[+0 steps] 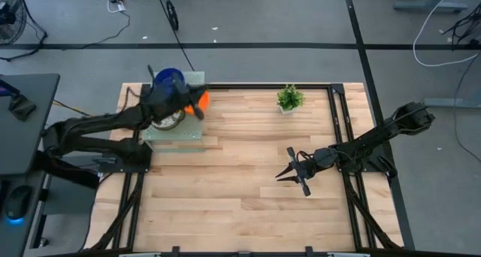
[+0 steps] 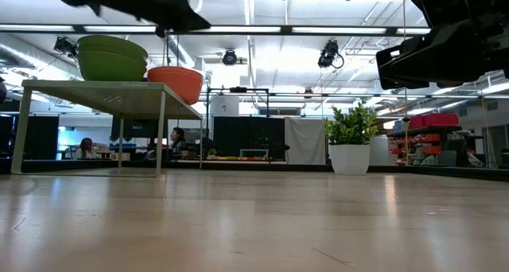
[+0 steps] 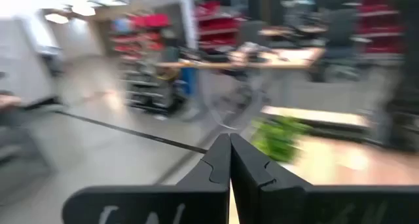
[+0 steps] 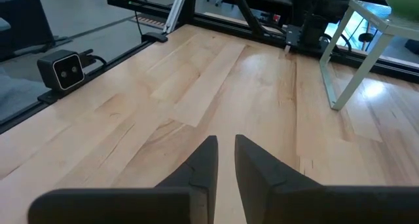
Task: Pick & Place Mini bowls
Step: Adjust the stack of white bowls on the shelf
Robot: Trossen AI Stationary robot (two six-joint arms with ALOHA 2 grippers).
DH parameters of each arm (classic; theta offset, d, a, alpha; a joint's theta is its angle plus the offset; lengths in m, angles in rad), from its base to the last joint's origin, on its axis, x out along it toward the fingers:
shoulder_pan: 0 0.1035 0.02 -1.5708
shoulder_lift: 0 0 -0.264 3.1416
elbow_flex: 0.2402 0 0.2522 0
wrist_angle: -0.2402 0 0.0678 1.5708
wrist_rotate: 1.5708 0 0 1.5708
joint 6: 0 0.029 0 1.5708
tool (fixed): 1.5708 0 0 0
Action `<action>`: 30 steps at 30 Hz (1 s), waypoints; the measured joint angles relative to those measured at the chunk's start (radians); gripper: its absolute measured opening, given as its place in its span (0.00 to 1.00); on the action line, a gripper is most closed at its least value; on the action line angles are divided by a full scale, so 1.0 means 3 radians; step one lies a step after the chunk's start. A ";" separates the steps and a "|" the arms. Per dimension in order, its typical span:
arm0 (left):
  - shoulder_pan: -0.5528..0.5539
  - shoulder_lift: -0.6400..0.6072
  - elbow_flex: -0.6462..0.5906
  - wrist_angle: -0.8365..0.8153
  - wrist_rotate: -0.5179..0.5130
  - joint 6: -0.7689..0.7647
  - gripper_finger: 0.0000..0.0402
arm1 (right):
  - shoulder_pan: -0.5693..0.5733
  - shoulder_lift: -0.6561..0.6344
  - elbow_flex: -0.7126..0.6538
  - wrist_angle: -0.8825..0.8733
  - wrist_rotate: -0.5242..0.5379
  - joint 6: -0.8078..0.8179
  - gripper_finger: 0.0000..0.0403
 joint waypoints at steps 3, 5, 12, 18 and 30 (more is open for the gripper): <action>-0.0438 -0.0305 0.0000 -0.0513 -0.0003 -0.0159 0.01 | 0.0000 0.0001 0.0000 0.0000 0.0000 0.0000 0.14; -0.0743 -0.0453 0.0000 -0.0828 0.0010 -0.0302 0.01 | 0.0000 0.0001 0.0000 0.0001 0.0000 0.0000 0.14; -0.1662 -0.0622 -0.0001 -0.1342 0.0172 -0.0645 0.01 | 0.0000 0.0000 0.0000 0.0022 0.0000 0.0026 0.14; -0.2103 -0.0626 -0.0001 -0.1363 0.0164 -0.0687 0.01 | 0.0000 0.0000 0.0000 0.0009 0.0000 0.0206 0.14; -0.1930 -0.1856 -0.0871 -0.1187 0.0313 -0.0930 0.01 | 0.0081 0.0000 0.0000 -0.0081 0.0004 0.0275 0.14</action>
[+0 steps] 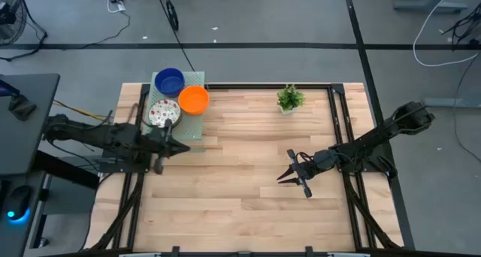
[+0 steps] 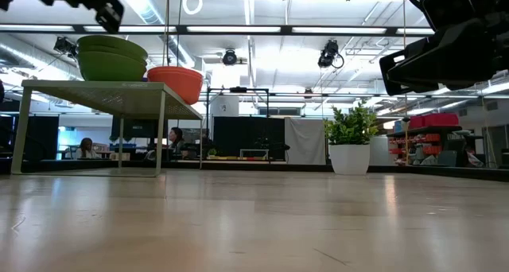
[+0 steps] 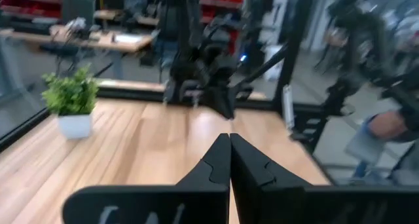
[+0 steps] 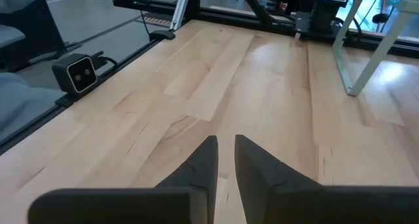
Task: Pick & Place Mini bowls
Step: Adjust the stack of white bowls on the shelf
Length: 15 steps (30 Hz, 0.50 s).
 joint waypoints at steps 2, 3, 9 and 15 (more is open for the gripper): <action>0.0019 -0.0300 -0.0145 -0.0005 0.0031 0.0003 0.01 | -0.0001 0.0001 0.0000 0.0004 0.0002 -0.0014 0.14; 0.0025 -0.0433 -0.0205 0.0001 0.0032 0.0001 0.01 | -0.0003 0.0000 0.0000 0.0006 0.0004 -0.0016 0.14; 0.0025 -0.1041 -0.0589 -0.0005 0.0156 -0.0016 0.01 | -0.0004 0.0000 0.0000 0.0039 0.0009 -0.0054 0.14; 0.0026 -0.1272 -0.0681 -0.0015 0.0106 0.0006 0.01 | -0.0004 0.0000 0.0000 0.0050 0.0010 -0.0102 0.14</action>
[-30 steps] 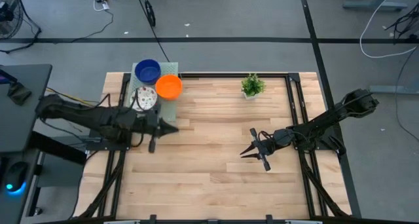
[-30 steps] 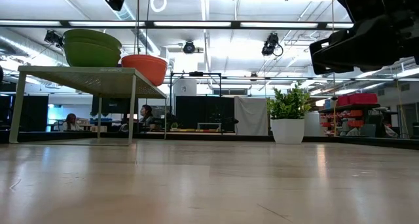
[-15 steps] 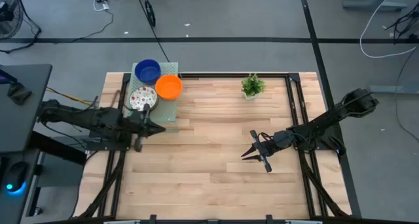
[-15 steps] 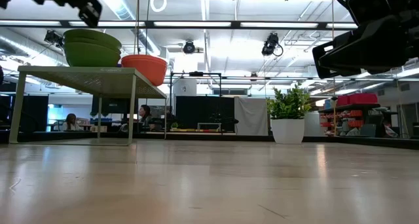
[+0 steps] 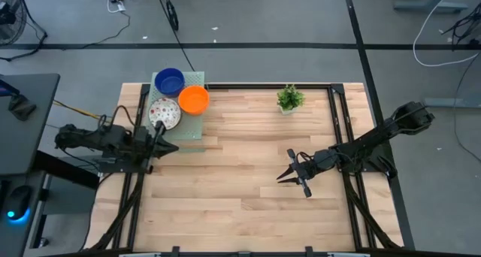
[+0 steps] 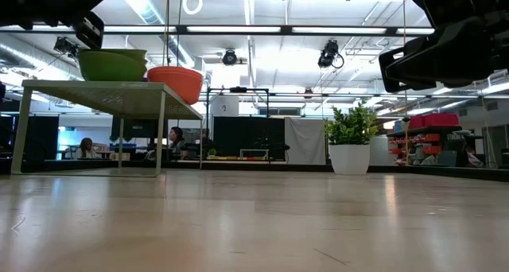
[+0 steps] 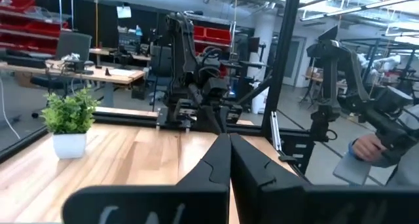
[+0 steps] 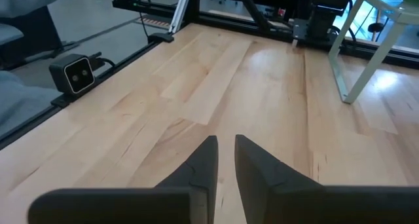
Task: Pick & Place Mini bowls
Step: Adjust the stack of white bowls on the shelf
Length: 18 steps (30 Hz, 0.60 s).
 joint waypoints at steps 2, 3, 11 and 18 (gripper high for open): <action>0.0000 -0.0020 0.0038 -0.0017 0.0001 0.0058 0.01 | 0.0000 0.0000 0.0000 0.0010 0.0000 -0.0001 0.14; 0.0002 -0.0022 0.0064 -0.0008 -0.0002 0.0095 0.01 | 0.0000 0.0000 0.0000 0.0016 0.0000 -0.0001 0.14; 0.0002 -0.0021 0.0270 0.0001 -0.0040 0.0307 0.01 | 0.0000 0.0000 0.0000 0.0059 0.0000 -0.0001 0.14; -0.0062 0.0270 0.0306 0.0019 0.0058 -0.0146 0.01 | 0.0000 0.0000 0.0000 0.0058 0.0000 -0.0002 0.14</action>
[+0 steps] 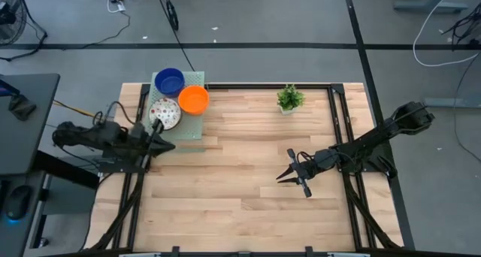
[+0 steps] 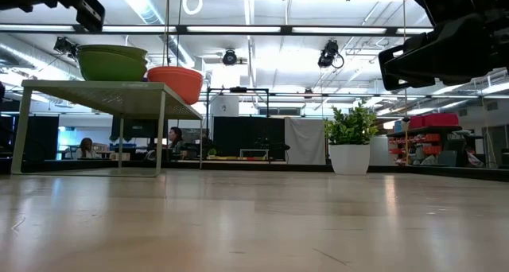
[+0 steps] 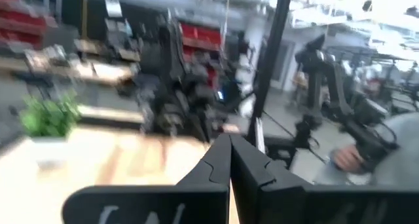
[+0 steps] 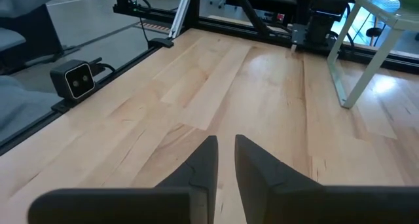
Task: Pick & Place Mini bowls
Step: Adjust the stack of white bowls on the shelf
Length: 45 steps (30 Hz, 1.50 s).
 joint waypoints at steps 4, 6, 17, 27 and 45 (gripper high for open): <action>-0.0168 0.0447 -0.0003 0.0222 0.0005 -0.0093 0.01 | 0.0000 0.0000 0.0000 -0.0003 0.0000 0.0000 0.14; -0.0283 0.0652 -0.0003 0.0427 0.0007 -0.0040 0.01 | 0.0000 0.0000 0.0000 -0.0004 0.0000 0.0001 0.14; -0.0956 0.1097 -0.0003 0.0316 -0.0975 -0.0463 0.01 | 0.0000 0.0001 0.0000 -0.0089 0.0000 0.0064 0.14; -0.0835 0.0989 -0.0003 -0.0119 -0.1549 -0.0402 0.01 | 0.0000 0.0000 0.0000 -0.0076 0.0000 0.0053 0.14; -0.0398 0.0970 -0.0003 -0.0336 -0.1563 -0.0287 0.01 | 0.0000 0.0000 0.0000 -0.0065 0.0000 0.0033 0.14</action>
